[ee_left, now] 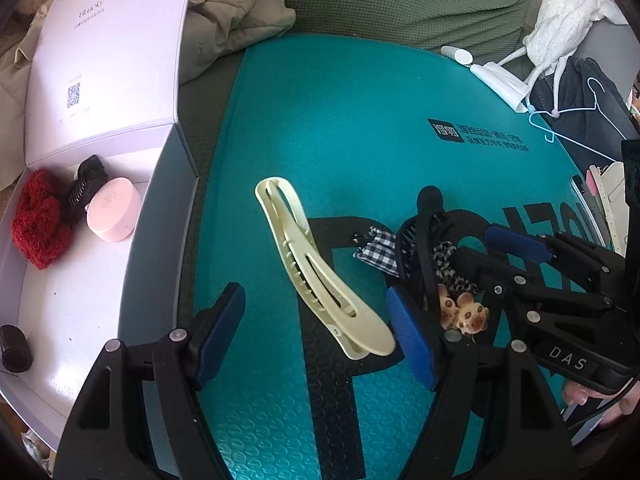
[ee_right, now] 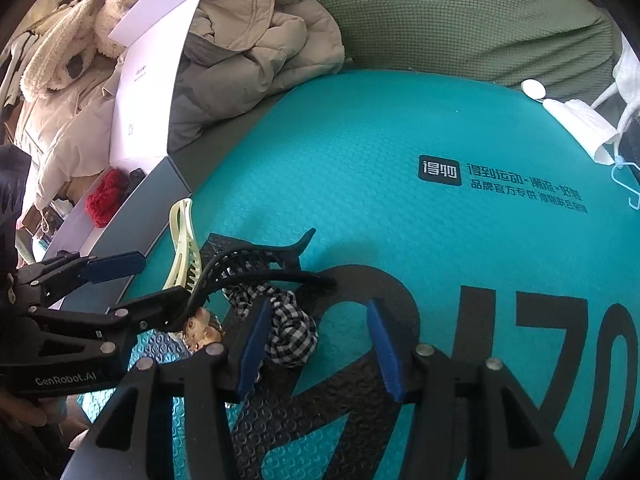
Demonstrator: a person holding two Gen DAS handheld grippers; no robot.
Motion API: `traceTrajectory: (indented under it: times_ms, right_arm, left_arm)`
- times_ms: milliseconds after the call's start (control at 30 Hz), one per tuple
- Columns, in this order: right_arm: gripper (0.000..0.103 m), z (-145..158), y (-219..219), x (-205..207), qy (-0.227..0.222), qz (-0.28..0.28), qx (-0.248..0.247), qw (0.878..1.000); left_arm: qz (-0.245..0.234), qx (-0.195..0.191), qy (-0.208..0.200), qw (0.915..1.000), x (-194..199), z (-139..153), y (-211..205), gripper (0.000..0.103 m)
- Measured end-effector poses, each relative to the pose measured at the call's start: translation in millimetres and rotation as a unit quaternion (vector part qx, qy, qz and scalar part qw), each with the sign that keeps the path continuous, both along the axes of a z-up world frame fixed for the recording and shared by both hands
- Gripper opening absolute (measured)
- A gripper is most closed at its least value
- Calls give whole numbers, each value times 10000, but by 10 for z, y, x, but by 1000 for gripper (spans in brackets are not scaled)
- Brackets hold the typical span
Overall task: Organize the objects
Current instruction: 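Grasp the cream claw clip with the left tool while the right tool grasps the gingham scrunchie, then lift the cream claw clip with the left tool while the right tool lifts the gingham scrunchie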
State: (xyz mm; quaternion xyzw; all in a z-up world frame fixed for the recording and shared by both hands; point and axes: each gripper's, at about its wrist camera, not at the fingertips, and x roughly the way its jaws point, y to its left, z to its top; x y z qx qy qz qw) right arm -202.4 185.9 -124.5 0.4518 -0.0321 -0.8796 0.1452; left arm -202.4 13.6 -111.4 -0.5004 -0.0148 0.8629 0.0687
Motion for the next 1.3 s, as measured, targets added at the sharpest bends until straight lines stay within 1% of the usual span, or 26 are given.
traceTrajectory:
  times_ms: [67, 100, 167, 233, 267, 333, 367, 400, 433, 467, 533, 633, 700, 767, 967, 1300]
  right_arm:
    - [50, -12, -26, -4, 2, 47, -6, 10000]
    - [50, -13, -38, -3, -2, 69, -15, 10000]
    - [50, -16, -59, 14, -1, 118, -31, 9999]
    - [50, -26, -69, 41, -26, 178, -77, 9998]
    - [50, -30, -74, 54, -43, 205, -109, 9997]
    - [50, -46, -88, 82, -45, 255, -151, 9996]
    - [43, -53, -91, 103, 9, 277, -206, 9994]
    - [29, -61, -90, 115, 3, 307, -296, 9991]
    - [25, -60, -96, 119, -23, 337, -381, 9987]
    - [23, -53, -114, 129, -18, 346, -343, 9988]
    - [22, -28, -155, 158, 35, 390, -169, 9991]
    - [19, -3, -147, 210, 48, 357, -49, 9993]
    - [19, -5, -73, 239, -2, 209, -118, 9997]
    - [18, -10, -9, 293, -44, 145, -188, 9997]
    - [17, 26, 105, 505, -67, -64, -9, 10000]
    - [17, 41, 245, 898, -240, -261, 77, 9993]
  left_arm:
    - [26, 60, -87, 9999, -15, -60, -17, 71]
    - [38, 125, -135, 9998, -21, -88, -27, 70]
    - [52, 182, -94, 9998, 7, -107, -23, 65]
    - [-31, 134, -65, 9999, 17, -117, 18, 54]
    - [-70, 118, -52, 9999, 20, -120, 39, 51]
    - [-161, 145, -24, 9998, 21, -130, 80, 39]
    - [-189, 125, -2, 9997, 22, -131, 105, 36]
    - [-200, 43, 15, 9998, 16, -140, 129, 32]
    - [-215, -40, 38, 9998, 18, -144, 147, 29]
    - [-240, -90, 50, 9997, 18, -144, 164, 27]
    - [-310, -110, 32, 9995, 26, -138, 186, 22]
    - [-443, -149, 7, 9989, 80, -125, 222, 21]
    - [-476, -109, -39, 9988, 118, -115, 238, 21]
    - [-508, 12, -105, 9987, 177, -100, 235, 21]
    - [-514, 142, -231, 9983, 438, -72, 239, 21]
    - [-555, 295, -452, 9970, 889, -25, 262, 21]
